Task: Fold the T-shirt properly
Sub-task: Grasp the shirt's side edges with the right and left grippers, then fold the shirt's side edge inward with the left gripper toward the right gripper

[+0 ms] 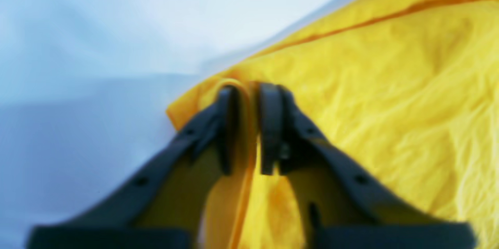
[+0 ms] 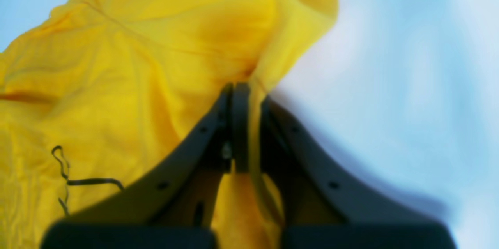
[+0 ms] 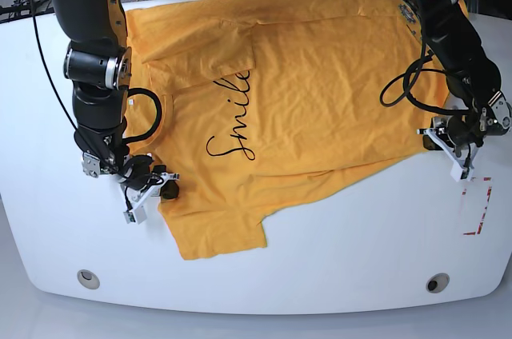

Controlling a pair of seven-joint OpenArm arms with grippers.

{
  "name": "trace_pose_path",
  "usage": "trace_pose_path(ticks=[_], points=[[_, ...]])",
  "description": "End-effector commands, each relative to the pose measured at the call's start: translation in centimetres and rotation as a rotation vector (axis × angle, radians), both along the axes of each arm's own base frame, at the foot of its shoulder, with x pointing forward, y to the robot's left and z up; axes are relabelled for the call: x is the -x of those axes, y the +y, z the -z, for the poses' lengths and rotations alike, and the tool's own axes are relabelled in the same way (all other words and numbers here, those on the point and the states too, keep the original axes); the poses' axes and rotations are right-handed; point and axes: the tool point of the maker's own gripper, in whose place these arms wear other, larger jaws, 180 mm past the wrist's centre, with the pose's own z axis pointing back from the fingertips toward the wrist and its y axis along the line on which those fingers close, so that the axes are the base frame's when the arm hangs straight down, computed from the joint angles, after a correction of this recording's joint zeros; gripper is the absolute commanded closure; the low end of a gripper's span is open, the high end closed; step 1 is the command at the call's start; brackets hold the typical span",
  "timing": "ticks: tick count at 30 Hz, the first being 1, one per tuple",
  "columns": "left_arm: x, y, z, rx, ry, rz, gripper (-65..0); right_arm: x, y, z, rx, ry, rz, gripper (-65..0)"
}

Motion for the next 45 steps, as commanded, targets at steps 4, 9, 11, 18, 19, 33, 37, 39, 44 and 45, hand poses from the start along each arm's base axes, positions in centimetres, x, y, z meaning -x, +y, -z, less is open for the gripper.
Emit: trace_pose_path(ticks=[4, 9, 11, 18, 19, 33, 37, 39, 44, 45], points=[[-2.6, 1.2, -3.9, -0.037, -0.111, -0.009, 0.0, -3.4, -1.2, -5.2, 0.030, -0.116, -0.008, 0.0], [-3.5, 2.1, -7.5, -0.119, -0.197, -0.007, 0.0, -4.0, -1.4, -7.7, 0.110, -0.159, -0.056, 0.0], [-3.6, 2.3, -9.1, -0.155, -0.218, -0.005, 0.0, -4.3, -1.6, -9.0, 0.148, -0.187, -0.073, 0.0], [-3.2, 2.7, -12.7, -0.255, -0.234, -0.002, 0.0, -4.3, -1.7, -11.1, 0.216, -0.220, -0.102, 0.0], [-3.1, 2.6, -12.7, -0.264, -0.224, 0.006, 0.0, -4.3, -1.7, -11.2, 0.218, -0.223, -0.103, 0.0], [5.7, 1.7, -6.0, -0.335, -0.016, 0.060, 0.0, -1.4, -1.7, -7.1, 0.209, -0.150, -0.108, 0.0], [8.5, 1.5, -4.8, -0.364, 0.037, 0.077, 0.0, -0.4, -1.7, -6.7, 0.234, -0.162, -0.119, 0.0], [9.6, 1.5, -4.2, -0.370, 0.072, 0.083, 0.0, 0.1, -1.7, -6.5, 0.243, -0.161, -0.123, 0.0], [10.5, 1.6, -3.5, -0.371, 0.109, 0.085, -0.8, 0.6, -1.7, -5.8, 0.243, -0.147, -0.125, 0.0], [10.5, 1.6, -3.7, -0.373, 0.105, 0.085, -3.8, 0.7, -1.7, -5.7, 0.241, -0.146, -0.125, 0.0]])
